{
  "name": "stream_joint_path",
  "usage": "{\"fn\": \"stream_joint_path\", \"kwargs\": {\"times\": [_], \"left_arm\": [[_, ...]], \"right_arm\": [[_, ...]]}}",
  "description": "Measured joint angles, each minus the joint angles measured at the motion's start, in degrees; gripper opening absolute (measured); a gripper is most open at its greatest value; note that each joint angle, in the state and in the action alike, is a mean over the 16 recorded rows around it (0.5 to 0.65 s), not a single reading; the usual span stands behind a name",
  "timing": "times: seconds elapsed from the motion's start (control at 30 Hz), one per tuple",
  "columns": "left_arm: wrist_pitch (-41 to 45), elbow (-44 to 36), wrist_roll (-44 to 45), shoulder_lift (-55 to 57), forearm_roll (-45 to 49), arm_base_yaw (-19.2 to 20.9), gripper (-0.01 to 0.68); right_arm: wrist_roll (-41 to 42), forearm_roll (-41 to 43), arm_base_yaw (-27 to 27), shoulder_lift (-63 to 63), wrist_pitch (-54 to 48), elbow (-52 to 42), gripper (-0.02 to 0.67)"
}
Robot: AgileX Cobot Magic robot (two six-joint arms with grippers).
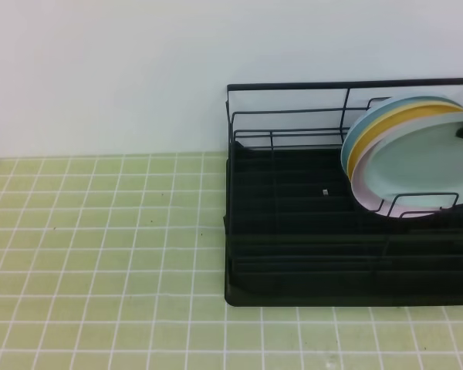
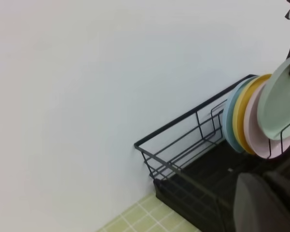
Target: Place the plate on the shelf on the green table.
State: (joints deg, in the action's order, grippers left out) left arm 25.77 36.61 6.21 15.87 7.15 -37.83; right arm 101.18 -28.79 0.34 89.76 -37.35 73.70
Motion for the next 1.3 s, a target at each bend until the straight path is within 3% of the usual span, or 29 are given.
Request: {"fn": "stream_joint_path", "kwargs": {"times": [0.23, 0.7, 1.3], "left_arm": [[1.1, -0.3, 0.0, 0.0, 0.0, 0.0, -0.002], [1.5, -0.6, 0.0, 0.0, -0.8, 0.0, -0.002], [2.4, -0.6, -0.8, 0.0, -1.2, 0.0, -0.002]], "right_arm": [[1.0, -2.0, 0.0, 1.9, 1.5, 0.0, 0.055], [0.4, -4.2, 0.0, 3.5, 3.7, 0.0, 0.315], [-5.0, -4.2, 0.1, 3.6, 4.3, 0.0, 0.376]]}}
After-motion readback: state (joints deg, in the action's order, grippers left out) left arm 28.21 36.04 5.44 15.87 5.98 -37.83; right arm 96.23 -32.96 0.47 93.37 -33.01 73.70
